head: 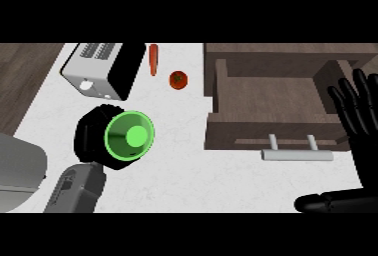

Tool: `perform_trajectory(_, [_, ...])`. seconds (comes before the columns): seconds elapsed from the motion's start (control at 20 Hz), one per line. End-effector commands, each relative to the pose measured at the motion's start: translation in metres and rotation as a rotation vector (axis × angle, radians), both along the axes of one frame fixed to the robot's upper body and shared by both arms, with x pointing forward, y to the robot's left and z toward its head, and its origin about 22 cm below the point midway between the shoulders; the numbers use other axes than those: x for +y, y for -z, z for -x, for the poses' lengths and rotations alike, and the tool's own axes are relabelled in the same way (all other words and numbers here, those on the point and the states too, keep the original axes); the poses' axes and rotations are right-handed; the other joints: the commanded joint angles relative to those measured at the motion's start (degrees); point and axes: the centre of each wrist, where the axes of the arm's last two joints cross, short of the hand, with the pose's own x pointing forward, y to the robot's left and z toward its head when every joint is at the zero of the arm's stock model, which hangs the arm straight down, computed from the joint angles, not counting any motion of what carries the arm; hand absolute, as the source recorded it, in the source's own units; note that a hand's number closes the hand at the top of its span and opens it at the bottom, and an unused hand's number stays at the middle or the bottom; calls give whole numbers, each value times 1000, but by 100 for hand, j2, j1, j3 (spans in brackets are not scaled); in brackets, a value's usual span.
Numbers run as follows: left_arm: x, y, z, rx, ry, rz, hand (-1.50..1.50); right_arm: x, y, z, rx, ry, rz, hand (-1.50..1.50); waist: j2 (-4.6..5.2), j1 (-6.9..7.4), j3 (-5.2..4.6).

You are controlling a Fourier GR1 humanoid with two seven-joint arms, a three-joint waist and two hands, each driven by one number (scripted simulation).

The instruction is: Pick up the cup, place it into the drawer and close the drawer

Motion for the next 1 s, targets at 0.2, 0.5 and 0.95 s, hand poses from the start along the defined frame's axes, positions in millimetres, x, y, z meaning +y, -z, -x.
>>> perform_trajectory(0.2, [-45,-104,-11,-14,67,23,150,0,-1,2,-3,-3,2,-150,8,-37,-4])
perform_trajectory(0.5, [-95,-146,-37,-53,81,-17,150,22,-16,-14,-1,10,-2,-150,33,-87,-9])
perform_trajectory(0.95, [-112,-203,-70,-49,48,-106,150,7,-3,0,8,-14,4,-150,39,-117,-8])
